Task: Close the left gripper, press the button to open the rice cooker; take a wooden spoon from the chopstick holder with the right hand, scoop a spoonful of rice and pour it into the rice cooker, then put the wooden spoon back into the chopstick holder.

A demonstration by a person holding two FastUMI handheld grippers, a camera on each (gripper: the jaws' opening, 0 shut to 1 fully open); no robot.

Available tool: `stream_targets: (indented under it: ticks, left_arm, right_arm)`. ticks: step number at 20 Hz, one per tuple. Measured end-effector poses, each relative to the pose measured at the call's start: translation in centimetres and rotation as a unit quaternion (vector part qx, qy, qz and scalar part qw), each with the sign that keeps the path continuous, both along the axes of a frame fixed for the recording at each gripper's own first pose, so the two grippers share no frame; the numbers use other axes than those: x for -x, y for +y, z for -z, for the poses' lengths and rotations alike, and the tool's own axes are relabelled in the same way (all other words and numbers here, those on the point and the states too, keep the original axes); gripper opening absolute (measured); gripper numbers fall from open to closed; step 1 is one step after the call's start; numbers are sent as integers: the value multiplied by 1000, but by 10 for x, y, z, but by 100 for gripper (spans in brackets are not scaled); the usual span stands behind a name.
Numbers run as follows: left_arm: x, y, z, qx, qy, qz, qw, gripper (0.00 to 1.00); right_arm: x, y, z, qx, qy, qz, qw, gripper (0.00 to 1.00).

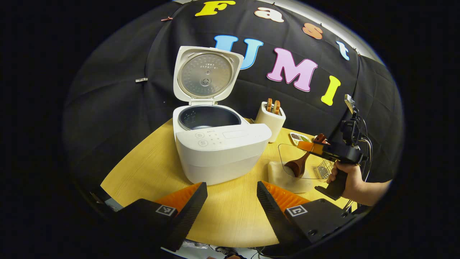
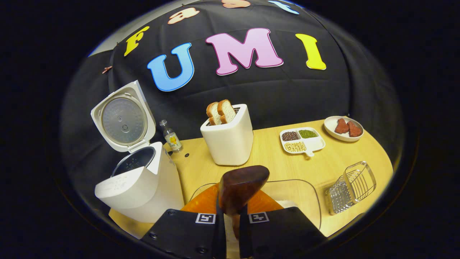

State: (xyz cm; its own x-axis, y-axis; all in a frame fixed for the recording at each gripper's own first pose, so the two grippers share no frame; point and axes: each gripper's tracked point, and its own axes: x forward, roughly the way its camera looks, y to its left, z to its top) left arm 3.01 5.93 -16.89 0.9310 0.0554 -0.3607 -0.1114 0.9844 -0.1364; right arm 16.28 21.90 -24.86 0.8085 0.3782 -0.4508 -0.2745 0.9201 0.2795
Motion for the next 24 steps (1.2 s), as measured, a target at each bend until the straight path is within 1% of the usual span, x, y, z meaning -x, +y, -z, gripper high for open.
stream_targets:
  ticks: [3,5,9,13,14,16,19,21,24]
  left_arm:
    - [6,0,-1,3,-1,-5,1000,96]
    - [10,1,1,1,0,-7,1000,96]
    - [18,5,-1,0,-3,-11,1000,96]
    - [24,11,-4,5,-6,-17,1000,96]
    - [25,13,-5,5,-8,-16,1000,96]
    - [27,15,-8,5,-12,-15,1000,96]
    - [30,18,-11,4,-16,-10,1000,96]
    - [32,19,-13,2,-18,-5,1000,96]
    - [35,21,-15,-3,-23,4,1000,96]
  right_arm:
    - [7,10,1,-31,40,0,999,18]
    - [10,9,0,-54,72,12,996,19]
    - [11,1,-5,-113,125,47,985,19]
    - [8,-21,-12,-130,133,79,979,18]
    - [7,-31,-15,-133,132,94,978,19]
    - [1,-48,-21,-151,136,125,971,18]
    - [-8,-67,-39,-183,131,159,961,18]
    - [-7,-76,-52,-201,126,174,956,18]
    - [-4,-80,-70,-226,126,186,948,18]
